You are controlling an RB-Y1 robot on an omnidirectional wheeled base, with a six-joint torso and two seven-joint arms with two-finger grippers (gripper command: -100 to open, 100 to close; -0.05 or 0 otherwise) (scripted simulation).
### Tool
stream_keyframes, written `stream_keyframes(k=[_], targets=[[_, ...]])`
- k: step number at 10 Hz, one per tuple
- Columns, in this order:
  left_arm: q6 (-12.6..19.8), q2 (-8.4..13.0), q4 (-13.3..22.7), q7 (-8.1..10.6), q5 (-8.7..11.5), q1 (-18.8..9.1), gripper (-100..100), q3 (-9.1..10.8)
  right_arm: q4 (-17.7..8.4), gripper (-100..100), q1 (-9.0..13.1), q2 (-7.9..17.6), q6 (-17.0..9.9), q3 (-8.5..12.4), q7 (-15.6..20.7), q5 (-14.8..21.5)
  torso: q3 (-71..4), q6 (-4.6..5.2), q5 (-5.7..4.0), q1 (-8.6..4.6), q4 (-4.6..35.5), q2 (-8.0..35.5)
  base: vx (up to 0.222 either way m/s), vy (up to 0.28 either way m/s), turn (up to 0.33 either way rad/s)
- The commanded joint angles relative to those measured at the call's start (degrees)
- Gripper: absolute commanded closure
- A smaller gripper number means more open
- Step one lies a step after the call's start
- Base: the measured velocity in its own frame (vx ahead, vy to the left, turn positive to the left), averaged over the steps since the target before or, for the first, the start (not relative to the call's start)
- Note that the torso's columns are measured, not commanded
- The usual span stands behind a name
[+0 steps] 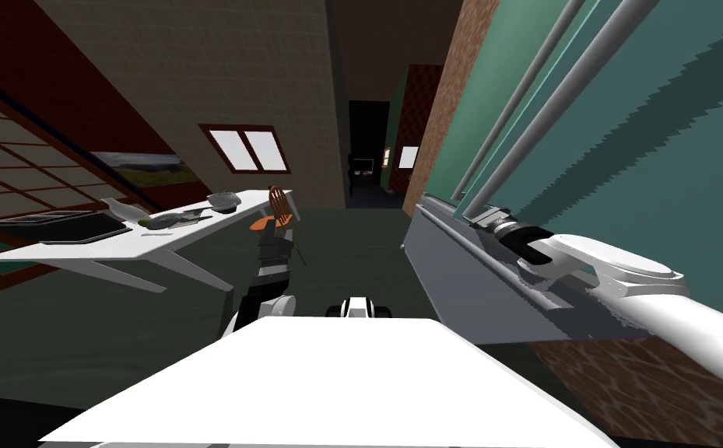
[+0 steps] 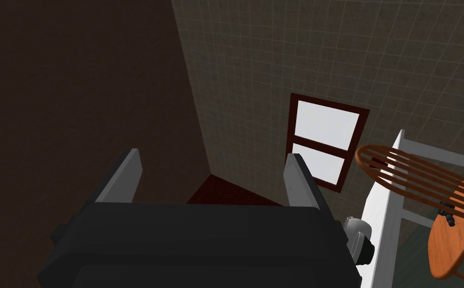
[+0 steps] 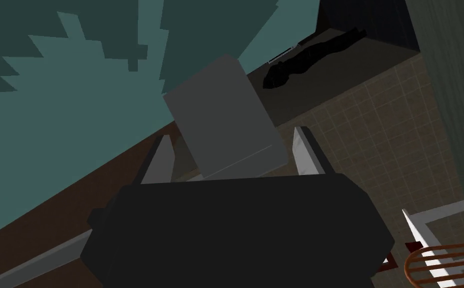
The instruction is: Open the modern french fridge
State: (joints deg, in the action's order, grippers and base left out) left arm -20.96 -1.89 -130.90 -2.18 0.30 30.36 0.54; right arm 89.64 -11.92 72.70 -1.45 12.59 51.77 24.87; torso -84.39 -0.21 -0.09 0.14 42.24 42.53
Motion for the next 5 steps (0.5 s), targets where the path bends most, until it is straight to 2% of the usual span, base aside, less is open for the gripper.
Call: stream_keyframes(k=[1,2,4,5], targets=[[0.0,0.0,0.0,0.00,0.0,0.0,0,0.00,4.2,100,-0.8,0.0,2.9,-0.6,0.1,-0.4,0.0,0.14,0.04,0.06,0.0,-0.1,-0.192,-0.036,0.022],[0.0,0.0,0.0,0.00,0.0,0.0,0,0.00,4.2,100,-0.8,0.0,2.9,-0.6,0.1,-0.4,-0.1,0.08,0.07,-0.02,0.0,-0.2,-0.161,-0.022,0.046],[0.0,0.0,0.0,0.00,0.0,0.0,0,0.00,7.1,100,-0.9,-0.1,5.0,-1.3,0.3,-0.6,-0.3,0.28,0.14,-0.16,0.1,-0.4,-0.161,-0.032,0.022],[0.0,0.0,0.0,0.00,0.0,0.0,0,0.00,7.1,100,-0.9,-0.1,5.0,-1.3,0.3,-0.6,-0.2,0.13,0.14,-0.19,0.1,-0.2,-0.136,-0.040,0.038]])
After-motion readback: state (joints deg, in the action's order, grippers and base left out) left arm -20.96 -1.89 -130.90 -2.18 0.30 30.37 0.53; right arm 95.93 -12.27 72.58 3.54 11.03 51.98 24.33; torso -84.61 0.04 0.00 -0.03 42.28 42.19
